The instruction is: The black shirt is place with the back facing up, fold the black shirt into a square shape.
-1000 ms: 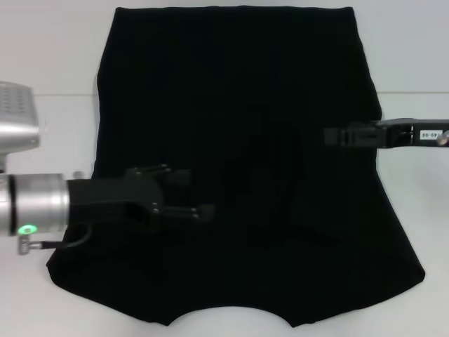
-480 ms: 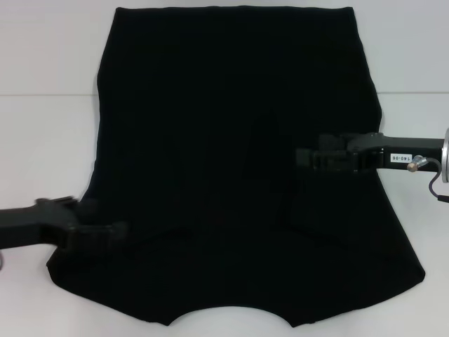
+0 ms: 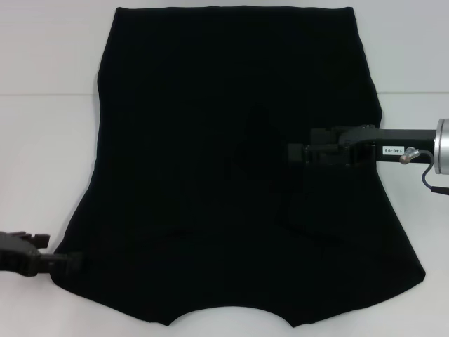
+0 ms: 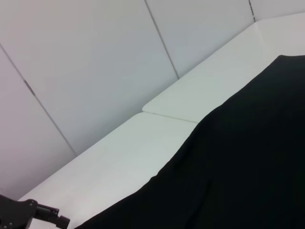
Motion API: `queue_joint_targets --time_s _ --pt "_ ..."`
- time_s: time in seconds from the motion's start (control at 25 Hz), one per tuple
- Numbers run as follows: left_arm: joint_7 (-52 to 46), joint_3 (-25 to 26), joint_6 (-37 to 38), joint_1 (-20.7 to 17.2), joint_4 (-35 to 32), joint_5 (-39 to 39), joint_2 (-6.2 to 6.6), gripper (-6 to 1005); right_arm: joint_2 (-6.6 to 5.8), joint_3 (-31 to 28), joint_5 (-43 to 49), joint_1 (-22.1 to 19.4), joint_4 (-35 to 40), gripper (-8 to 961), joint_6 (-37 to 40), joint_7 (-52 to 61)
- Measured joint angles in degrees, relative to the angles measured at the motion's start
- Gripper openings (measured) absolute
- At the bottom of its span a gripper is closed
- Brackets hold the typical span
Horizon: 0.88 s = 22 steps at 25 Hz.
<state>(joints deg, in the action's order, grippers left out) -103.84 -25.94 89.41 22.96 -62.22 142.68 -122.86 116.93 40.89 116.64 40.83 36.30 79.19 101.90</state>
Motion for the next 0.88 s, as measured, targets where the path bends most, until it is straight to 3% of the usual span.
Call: queue_joint_targets --time_s 0.48,0.88 --pt "-1.6 -0.5 1.3 0.7 -0.5 4.0 0.06 937 -1.14 4.8 0.0 0.2 0.0 940 3.2 -1.3" --pt "-1.8 -1.9 1.6 1.1 -0.1 4.5 0.14 906 -1.21 4.7 -0.3 0.1 0.1 941 4.1 -1.3"
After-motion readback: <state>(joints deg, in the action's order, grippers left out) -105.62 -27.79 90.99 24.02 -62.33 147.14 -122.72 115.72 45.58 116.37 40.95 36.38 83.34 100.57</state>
